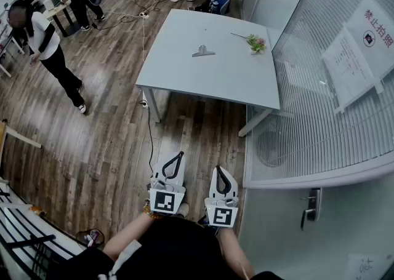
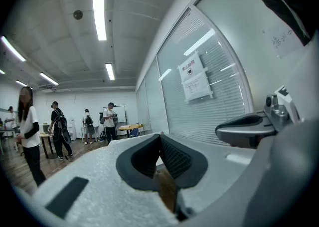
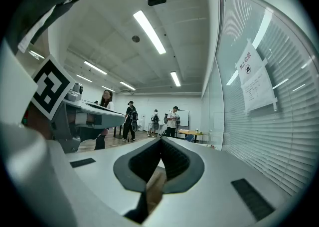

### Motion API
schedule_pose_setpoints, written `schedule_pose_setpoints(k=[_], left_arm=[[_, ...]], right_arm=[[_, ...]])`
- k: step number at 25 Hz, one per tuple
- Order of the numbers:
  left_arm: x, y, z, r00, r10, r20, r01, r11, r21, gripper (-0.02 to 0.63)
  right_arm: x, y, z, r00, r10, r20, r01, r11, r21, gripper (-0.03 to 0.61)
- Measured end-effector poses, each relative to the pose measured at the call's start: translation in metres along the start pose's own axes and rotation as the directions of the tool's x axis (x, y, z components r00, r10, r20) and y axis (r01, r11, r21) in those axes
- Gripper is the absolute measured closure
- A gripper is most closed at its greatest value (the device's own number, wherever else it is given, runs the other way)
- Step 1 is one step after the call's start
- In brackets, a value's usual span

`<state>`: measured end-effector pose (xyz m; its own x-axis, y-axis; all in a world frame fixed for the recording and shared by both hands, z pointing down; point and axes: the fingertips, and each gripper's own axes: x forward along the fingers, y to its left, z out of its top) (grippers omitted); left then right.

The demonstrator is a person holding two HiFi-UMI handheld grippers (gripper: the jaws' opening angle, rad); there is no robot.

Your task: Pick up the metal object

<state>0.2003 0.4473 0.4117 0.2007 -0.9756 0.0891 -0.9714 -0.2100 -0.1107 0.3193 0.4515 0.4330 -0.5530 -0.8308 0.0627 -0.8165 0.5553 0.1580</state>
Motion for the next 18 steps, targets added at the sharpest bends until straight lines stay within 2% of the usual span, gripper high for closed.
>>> schedule_pose_setpoints(k=[5, 12, 16, 18], left_arm=[[0.057, 0.024, -0.002, 1.0, -0.007, 0.03, 0.008, 1.0, -0.022, 0.609], [0.137, 0.056, 0.013, 0.995, -0.062, 0.073, 0.064, 0.998, -0.02, 0.609], [0.174, 0.086, 0.017, 0.993, -0.065, 0.102, 0.067, 0.998, -0.017, 0.609], [0.187, 0.1, 0.015, 0.993, -0.061, 0.097, 0.063, 0.998, -0.016, 0.609]], right_arm=[[0.06, -0.02, 0.01, 1.0, -0.003, 0.025, 0.004, 0.999, -0.051, 0.58], [0.141, -0.045, 0.035, 0.999, -0.011, 0.053, 0.012, 1.0, -0.02, 0.578], [0.19, -0.052, 0.037, 0.999, -0.008, 0.034, 0.011, 0.998, -0.069, 0.578], [0.211, -0.054, 0.037, 0.999, -0.01, 0.033, 0.012, 0.998, -0.063, 0.578]])
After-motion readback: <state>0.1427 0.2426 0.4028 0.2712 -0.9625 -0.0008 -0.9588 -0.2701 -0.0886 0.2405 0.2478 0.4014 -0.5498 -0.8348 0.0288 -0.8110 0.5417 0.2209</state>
